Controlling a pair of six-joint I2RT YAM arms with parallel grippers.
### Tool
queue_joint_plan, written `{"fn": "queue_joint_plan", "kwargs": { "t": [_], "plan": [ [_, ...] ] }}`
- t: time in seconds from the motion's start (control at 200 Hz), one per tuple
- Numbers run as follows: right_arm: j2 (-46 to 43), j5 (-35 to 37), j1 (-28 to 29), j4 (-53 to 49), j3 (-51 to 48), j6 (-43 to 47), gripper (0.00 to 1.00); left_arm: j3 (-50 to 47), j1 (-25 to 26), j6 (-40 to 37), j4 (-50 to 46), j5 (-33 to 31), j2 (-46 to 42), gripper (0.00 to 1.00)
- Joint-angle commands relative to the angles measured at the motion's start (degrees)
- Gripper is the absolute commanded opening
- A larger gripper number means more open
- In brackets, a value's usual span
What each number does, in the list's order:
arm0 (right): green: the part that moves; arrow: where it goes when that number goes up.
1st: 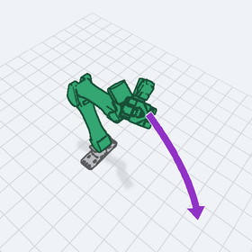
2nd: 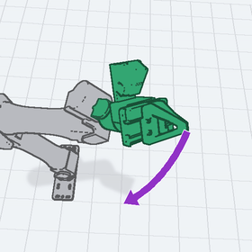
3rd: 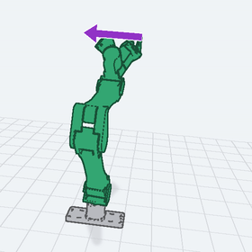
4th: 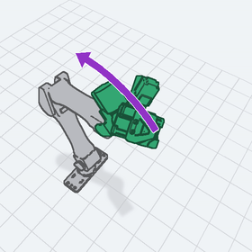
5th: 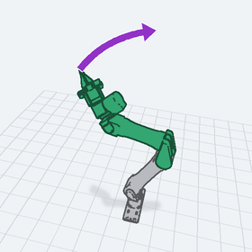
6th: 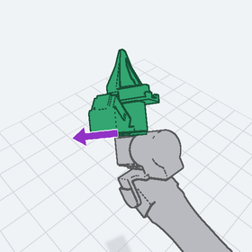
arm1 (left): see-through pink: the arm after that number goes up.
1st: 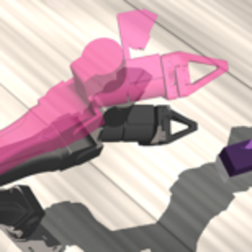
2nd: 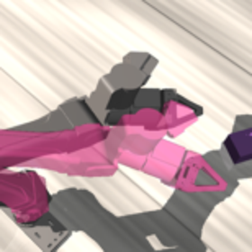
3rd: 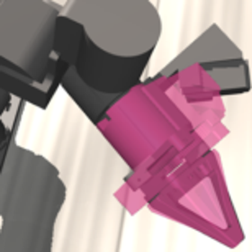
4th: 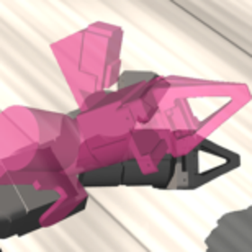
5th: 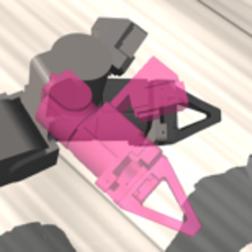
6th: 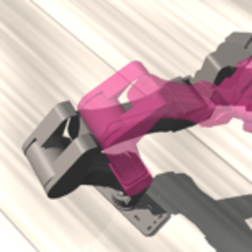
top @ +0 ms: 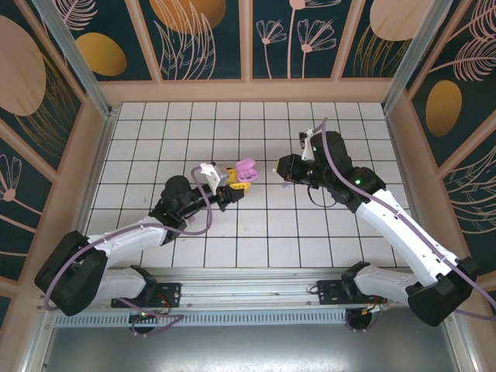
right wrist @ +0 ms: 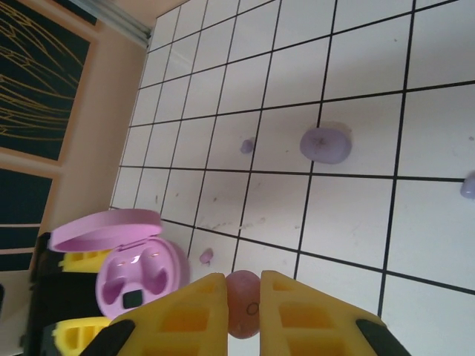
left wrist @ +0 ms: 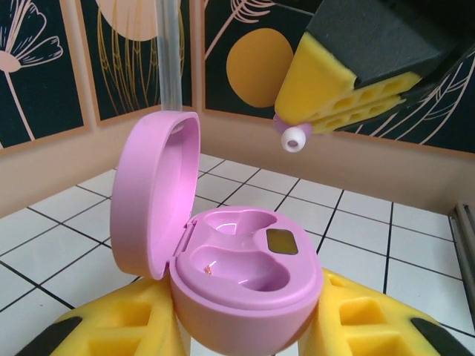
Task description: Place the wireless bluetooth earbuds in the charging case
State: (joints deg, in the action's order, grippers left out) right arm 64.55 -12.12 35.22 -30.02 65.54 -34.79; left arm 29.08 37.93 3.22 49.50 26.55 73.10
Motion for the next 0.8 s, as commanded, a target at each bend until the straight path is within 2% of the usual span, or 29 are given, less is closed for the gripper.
{"fn": "queue_joint_plan", "kwargs": {
  "t": [0.0, 0.29, 0.796],
  "plan": [
    [0.5, -2.3, 1.5, 0.2, 2.2, 1.4, 0.13, 2.4, 1.1, -2.1, 2.6, -1.4, 0.9, 0.10],
    [6.7, 1.9, 8.4, -3.0, 8.8, 4.4, 0.12, 3.0, 1.9, -3.7, 0.3, -2.2, 1.3, 0.10],
    [10.4, 3.0, 10.5, -4.1, 11.3, 5.3, 0.12, 3.5, 2.0, -4.0, -0.9, -1.9, 1.5, 0.09]
  ]
}}
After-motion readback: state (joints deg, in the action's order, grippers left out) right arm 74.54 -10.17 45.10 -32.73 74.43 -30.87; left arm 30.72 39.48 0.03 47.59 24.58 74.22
